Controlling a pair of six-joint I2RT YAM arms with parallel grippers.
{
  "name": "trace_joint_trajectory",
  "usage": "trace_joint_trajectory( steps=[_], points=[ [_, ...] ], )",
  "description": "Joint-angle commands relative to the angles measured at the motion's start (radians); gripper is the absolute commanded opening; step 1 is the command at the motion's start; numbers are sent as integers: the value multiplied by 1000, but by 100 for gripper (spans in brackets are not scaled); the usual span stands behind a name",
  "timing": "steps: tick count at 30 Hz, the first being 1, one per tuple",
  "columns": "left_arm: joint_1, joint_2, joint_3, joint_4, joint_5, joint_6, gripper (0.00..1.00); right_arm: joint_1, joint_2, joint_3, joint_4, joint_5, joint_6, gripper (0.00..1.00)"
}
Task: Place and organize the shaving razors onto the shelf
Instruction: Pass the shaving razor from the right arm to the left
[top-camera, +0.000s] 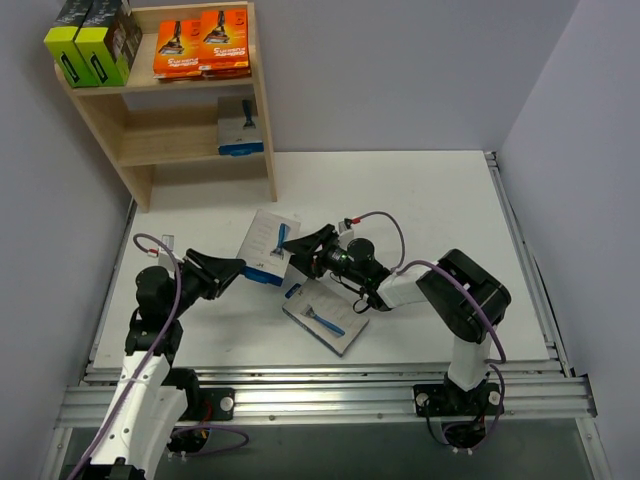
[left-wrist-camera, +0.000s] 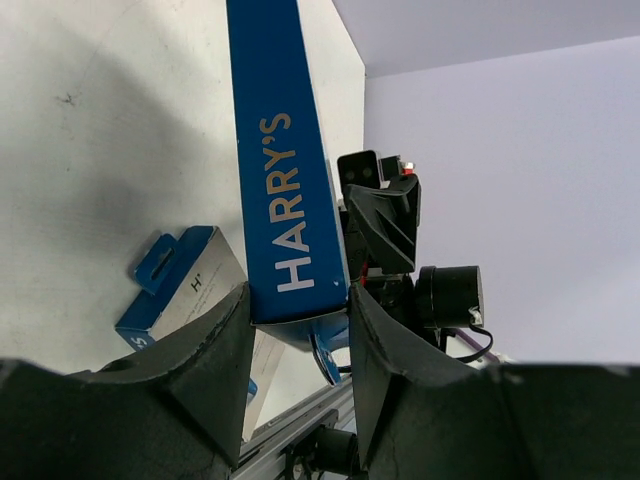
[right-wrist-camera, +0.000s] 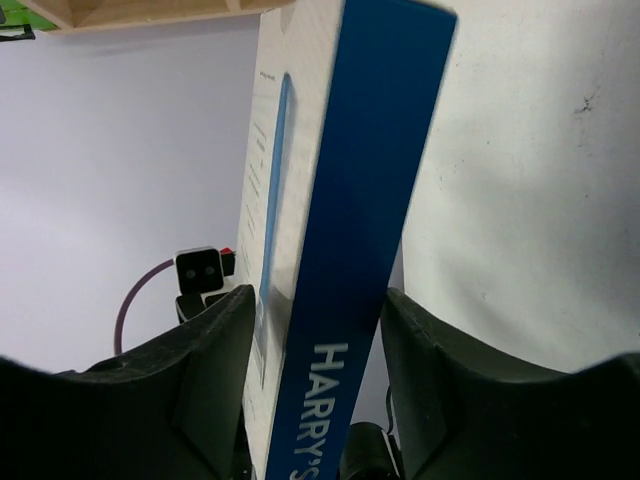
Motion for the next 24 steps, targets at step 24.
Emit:
trace_joint_trajectory(
  steps=[24],
  points=[
    [38, 9, 11, 129, 119, -31, 2, 0, 12, 39, 318, -40, 2, 60]
  ],
)
